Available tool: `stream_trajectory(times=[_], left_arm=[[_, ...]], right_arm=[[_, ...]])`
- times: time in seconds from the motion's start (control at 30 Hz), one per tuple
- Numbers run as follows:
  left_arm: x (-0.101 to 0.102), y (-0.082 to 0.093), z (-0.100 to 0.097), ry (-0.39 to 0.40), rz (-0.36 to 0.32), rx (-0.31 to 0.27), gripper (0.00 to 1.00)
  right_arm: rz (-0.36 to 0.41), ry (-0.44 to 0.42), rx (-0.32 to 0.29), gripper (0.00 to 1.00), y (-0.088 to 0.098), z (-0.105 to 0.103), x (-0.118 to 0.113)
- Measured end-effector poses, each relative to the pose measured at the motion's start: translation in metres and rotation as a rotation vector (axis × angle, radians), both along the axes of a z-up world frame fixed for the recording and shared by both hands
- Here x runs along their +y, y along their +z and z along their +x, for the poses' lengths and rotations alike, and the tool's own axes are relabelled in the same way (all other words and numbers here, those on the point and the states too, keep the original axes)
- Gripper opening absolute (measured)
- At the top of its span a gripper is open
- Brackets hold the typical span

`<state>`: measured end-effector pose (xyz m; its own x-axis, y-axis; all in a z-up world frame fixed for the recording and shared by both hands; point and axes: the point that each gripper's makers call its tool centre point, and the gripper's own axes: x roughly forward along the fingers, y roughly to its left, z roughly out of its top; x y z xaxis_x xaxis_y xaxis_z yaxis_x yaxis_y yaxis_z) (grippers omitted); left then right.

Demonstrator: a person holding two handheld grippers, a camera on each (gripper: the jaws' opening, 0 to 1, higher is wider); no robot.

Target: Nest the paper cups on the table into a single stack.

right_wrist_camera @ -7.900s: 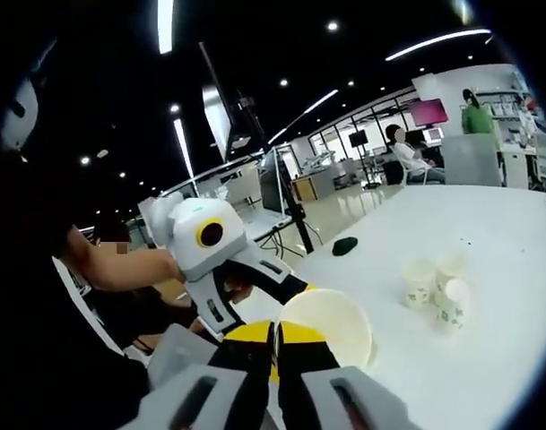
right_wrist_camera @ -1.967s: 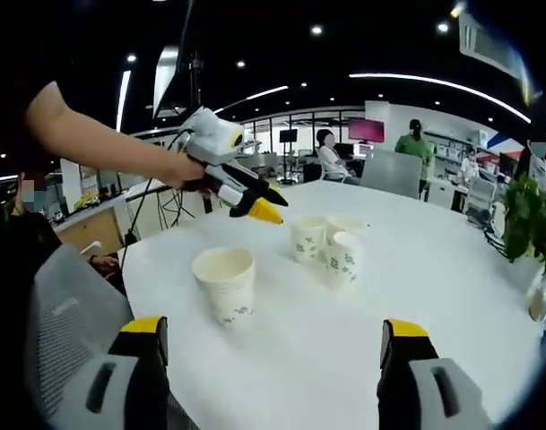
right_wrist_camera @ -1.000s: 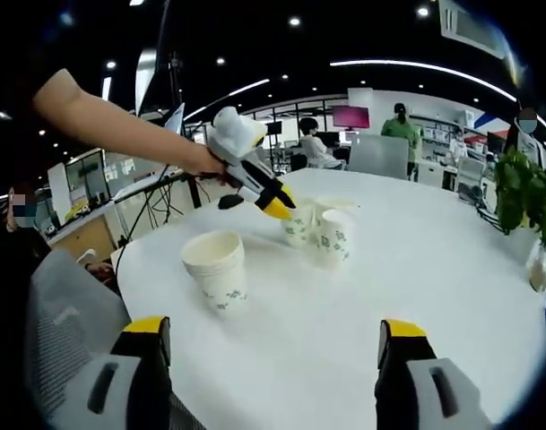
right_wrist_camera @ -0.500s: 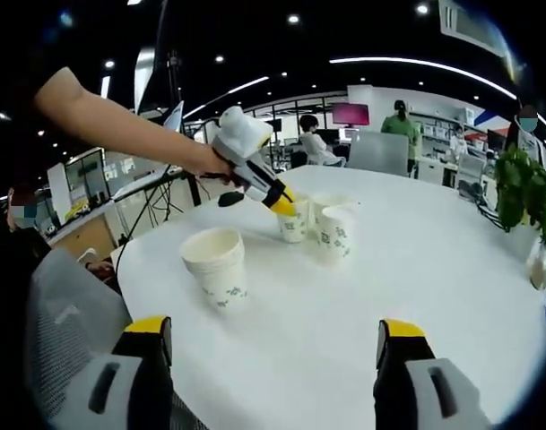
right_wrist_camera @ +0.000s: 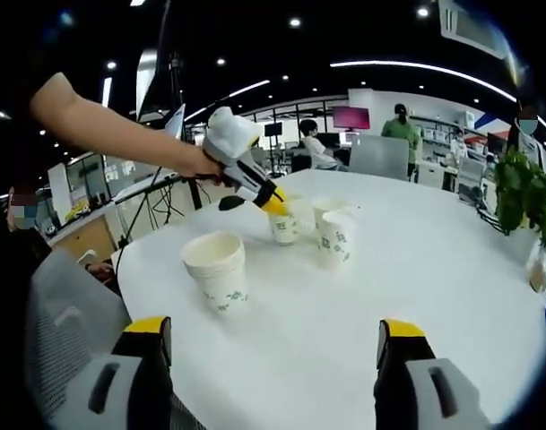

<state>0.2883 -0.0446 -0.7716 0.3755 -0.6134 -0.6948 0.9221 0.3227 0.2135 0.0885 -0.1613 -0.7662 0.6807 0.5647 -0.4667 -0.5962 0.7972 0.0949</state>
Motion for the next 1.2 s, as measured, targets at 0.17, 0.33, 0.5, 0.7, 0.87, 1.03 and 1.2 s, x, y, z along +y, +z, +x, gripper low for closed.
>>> stream_trajectory(times=[0.17, 0.33, 0.5, 0.7, 0.87, 1.03, 1.2], left_arm=[[0.009, 0.008, -0.008, 0.007, -0.004, -0.014, 0.0], [0.015, 0.02, -0.019, 0.02, -0.017, -0.022, 0.0], [0.023, 0.028, -0.031, 0.016, -0.013, -0.032, 0.0], [0.031, 0.045, -0.047, 0.022, -0.029, -0.037, 0.0], [0.032, 0.06, -0.065, 0.019, -0.043, -0.045, 0.0], [0.028, 0.08, -0.084, 0.015, -0.073, -0.055, 0.0], [0.022, 0.101, -0.104, 0.007, -0.107, -0.066, 0.0]], right_arm=[[0.006, 0.001, -0.012, 0.97, 0.003, 0.0, 0.001], [0.011, 0.003, -0.021, 0.99, 0.006, 0.0, 0.003], [0.008, 0.01, -0.027, 1.0, 0.007, 0.0, 0.003], [0.006, 0.018, -0.028, 1.0, 0.008, -0.001, 0.005], [0.006, 0.024, -0.032, 1.0, 0.008, -0.001, 0.006], [0.005, 0.03, -0.035, 1.0, 0.009, -0.002, 0.007], [0.003, 0.034, -0.04, 1.0, 0.01, -0.002, 0.008]])
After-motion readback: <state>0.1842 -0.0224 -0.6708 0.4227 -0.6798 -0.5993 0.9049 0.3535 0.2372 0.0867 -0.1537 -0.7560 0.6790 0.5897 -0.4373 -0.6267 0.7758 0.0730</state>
